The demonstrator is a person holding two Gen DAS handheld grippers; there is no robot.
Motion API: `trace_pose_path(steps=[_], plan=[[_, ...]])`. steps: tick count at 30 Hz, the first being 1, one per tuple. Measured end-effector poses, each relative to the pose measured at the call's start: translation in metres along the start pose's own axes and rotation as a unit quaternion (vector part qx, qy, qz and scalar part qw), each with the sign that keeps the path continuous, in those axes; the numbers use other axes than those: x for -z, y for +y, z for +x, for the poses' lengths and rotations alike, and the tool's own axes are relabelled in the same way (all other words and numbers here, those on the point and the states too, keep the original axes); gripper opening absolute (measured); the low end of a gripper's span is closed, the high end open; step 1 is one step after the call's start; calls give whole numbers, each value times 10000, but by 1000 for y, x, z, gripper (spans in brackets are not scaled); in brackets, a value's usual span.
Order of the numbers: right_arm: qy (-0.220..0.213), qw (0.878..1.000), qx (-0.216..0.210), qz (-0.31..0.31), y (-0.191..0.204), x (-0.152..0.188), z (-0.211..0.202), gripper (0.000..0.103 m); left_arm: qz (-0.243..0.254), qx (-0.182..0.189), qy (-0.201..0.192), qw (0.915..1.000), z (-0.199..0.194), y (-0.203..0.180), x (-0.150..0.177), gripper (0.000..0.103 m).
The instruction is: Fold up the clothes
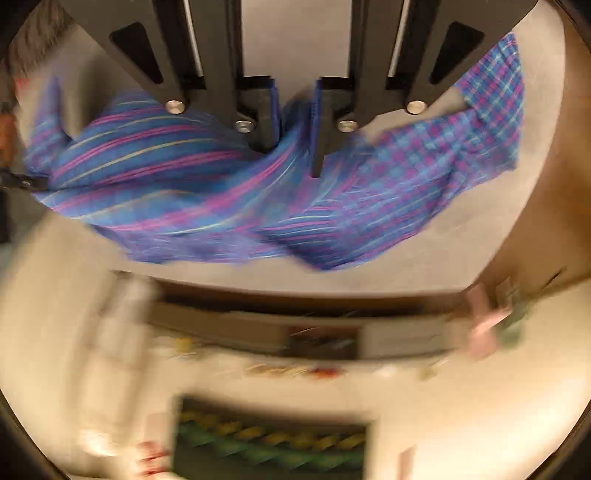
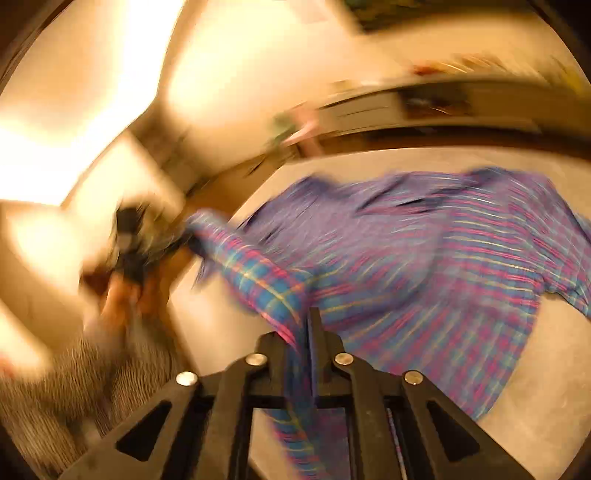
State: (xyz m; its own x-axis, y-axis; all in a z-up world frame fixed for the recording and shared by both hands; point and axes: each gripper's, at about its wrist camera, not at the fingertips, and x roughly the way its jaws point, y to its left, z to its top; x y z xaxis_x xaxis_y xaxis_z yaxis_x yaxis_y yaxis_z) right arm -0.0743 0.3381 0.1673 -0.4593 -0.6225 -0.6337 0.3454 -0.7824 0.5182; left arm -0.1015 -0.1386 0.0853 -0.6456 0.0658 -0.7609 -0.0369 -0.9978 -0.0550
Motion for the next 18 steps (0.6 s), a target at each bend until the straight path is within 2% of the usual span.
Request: trace_pose_path(steps=[1,2,3,5,6,7,9,11,13,15,16,18], plan=[[-50,9974,681,240,-16,-6,11,62,79,-98,247,9996,14,-5,2,26],[-127,9906,1298,406,-31,-7,23,75,191,-150,492,9985,26,-10,5,26],[-215,9833,1735,514,-46,-3,34,75,302,-203,737,9966,37,-16,8,26],[132,9719,2241,706,-70,9,53,75,611,-126,698,9956,31,-28,15,33],[293,9699,2319,682,-73,12,57,75,800,-26,606,9949,23,-35,21,47],[432,9694,2338,614,-71,12,57,75,974,68,555,9937,18,-40,26,56],[254,9688,2463,-36,-44,13,43,75,1303,184,626,9893,16,-49,40,57],[24,9628,2562,-863,-8,21,28,75,1638,308,695,9836,16,-61,53,57],[1,9544,2505,-1623,28,39,23,79,2005,461,724,9759,21,-76,63,57],[279,9464,2275,-2275,56,57,37,83,2538,527,652,9636,27,-104,75,57],[464,9379,2267,-2586,67,65,51,83,2763,450,582,9583,32,-117,79,57],[890,9133,2669,-2944,67,78,79,83,3110,278,451,9489,42,-138,85,57]])
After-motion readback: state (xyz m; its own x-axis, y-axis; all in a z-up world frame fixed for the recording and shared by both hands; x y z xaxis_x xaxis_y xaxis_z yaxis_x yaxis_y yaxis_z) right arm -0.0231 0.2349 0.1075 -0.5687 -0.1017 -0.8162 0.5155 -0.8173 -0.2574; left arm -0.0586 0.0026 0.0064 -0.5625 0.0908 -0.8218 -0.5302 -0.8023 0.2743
